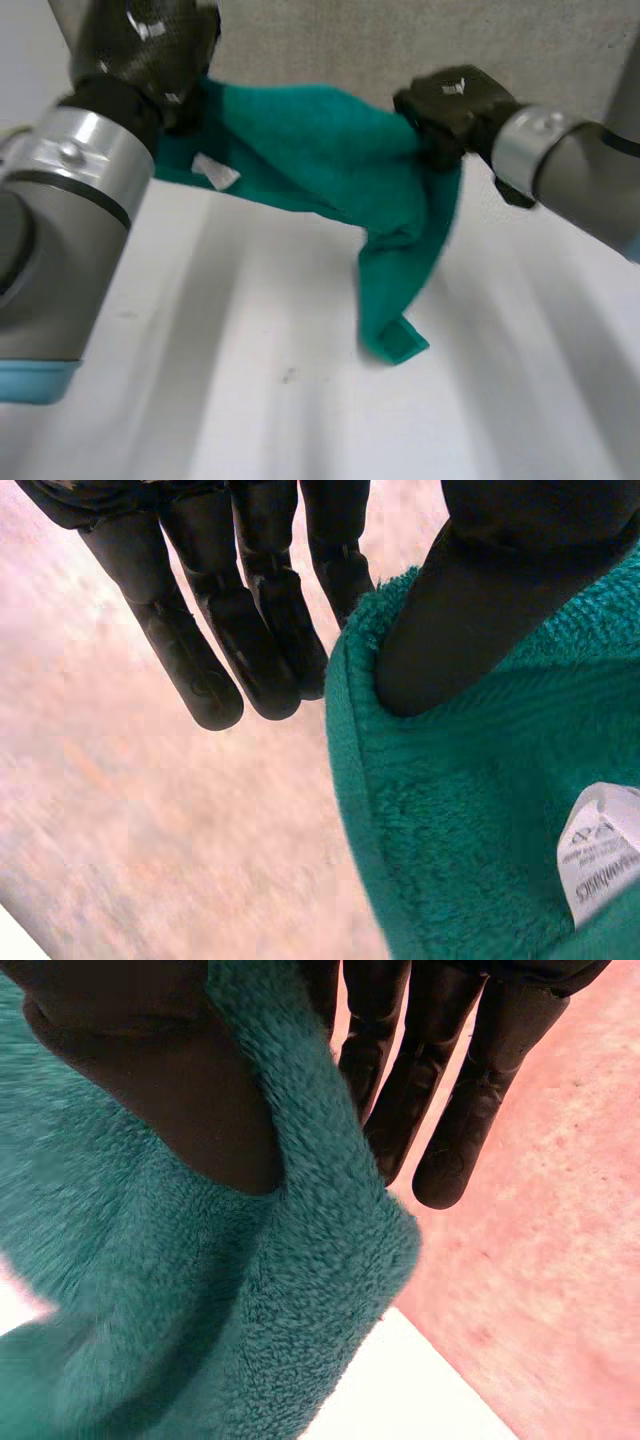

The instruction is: Fold the towel.

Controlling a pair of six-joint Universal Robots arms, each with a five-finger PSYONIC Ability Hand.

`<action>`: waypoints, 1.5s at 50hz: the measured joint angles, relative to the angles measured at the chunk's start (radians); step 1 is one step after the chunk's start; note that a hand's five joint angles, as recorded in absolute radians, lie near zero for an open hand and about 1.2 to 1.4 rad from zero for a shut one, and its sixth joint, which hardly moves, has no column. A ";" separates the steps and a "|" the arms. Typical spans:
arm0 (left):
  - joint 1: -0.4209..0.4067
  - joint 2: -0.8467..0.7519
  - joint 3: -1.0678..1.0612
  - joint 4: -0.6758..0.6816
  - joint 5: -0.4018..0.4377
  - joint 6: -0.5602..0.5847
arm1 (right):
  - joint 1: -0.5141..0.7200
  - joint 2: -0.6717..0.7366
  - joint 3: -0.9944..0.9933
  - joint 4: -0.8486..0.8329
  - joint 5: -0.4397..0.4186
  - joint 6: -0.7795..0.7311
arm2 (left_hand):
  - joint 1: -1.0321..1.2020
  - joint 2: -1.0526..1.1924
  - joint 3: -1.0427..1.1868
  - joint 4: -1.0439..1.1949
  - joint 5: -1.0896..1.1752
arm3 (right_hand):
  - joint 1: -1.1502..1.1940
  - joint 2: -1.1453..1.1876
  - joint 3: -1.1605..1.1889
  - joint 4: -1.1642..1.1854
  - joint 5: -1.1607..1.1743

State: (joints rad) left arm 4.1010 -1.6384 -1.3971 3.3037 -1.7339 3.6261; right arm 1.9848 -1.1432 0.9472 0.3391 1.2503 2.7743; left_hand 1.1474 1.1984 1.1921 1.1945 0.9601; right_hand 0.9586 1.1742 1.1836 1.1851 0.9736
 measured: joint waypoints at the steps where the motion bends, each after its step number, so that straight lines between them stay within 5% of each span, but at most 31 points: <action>1: 0.007 -0.022 -0.013 0.002 -0.001 -0.002 | -0.001 -0.047 0.086 0.021 0.005 -0.091 | 0.000 0.000 0.000 0.000 0.000 | 0.000 0.000 0.000 0.000 0.004; 9: 0.021 -0.151 -0.098 0.003 -0.002 -0.017 | 0.035 -0.091 0.332 0.150 0.024 -0.299 | 0.000 0.000 0.000 0.000 0.000 | -0.035 -0.087 -0.092 -0.091 -0.066; 18: -0.004 -0.280 -0.152 0.006 -0.008 -0.052 | 0.091 0.033 0.340 0.093 0.029 -0.155 | 0.000 0.000 0.000 0.000 0.000 | -0.661 -0.833 -0.848 -0.849 -0.813; 30: -0.002 -0.161 -0.197 0.005 -0.009 -0.056 | -0.124 -0.062 0.323 0.055 -0.003 0.015 | 0.000 0.000 0.000 0.000 0.000 | -0.686 -0.851 -0.882 -0.882 -0.850; 42: 0.001 -0.076 -0.307 0.017 -0.005 -0.055 | -0.257 -0.073 0.419 0.154 -0.015 -0.179 | 0.000 0.000 0.000 0.000 0.000 | -0.721 -0.851 -0.931 -0.915 -0.883; 50: 0.053 -0.082 -0.336 0.036 -0.003 -0.055 | -0.334 -0.046 0.422 0.180 -0.028 -0.319 | 0.000 0.000 0.000 0.000 0.000 | -0.721 -0.851 -0.928 -0.915 -0.883; 66: 0.078 -0.093 -0.338 0.043 -0.001 -0.055 | -0.346 0.074 0.464 0.131 -0.093 -0.286 | 0.000 0.000 0.000 0.000 0.000 | -0.539 -0.688 -0.692 -0.697 -0.679; 75: 0.107 -0.113 -0.336 0.065 0.000 -0.055 | -0.347 0.070 0.528 0.060 -0.107 -0.254 | 0.000 0.000 0.000 0.000 0.000 | -0.020 -0.064 -0.087 -0.084 -0.070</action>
State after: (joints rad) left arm 4.2082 -1.7512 -1.7329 3.3683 -1.7341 3.5711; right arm 1.6374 -1.0735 1.4748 0.3995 1.1430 2.5202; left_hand 1.1475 1.1988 1.1922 1.1947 0.9601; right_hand 0.9389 1.1105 1.0969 1.1012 0.9035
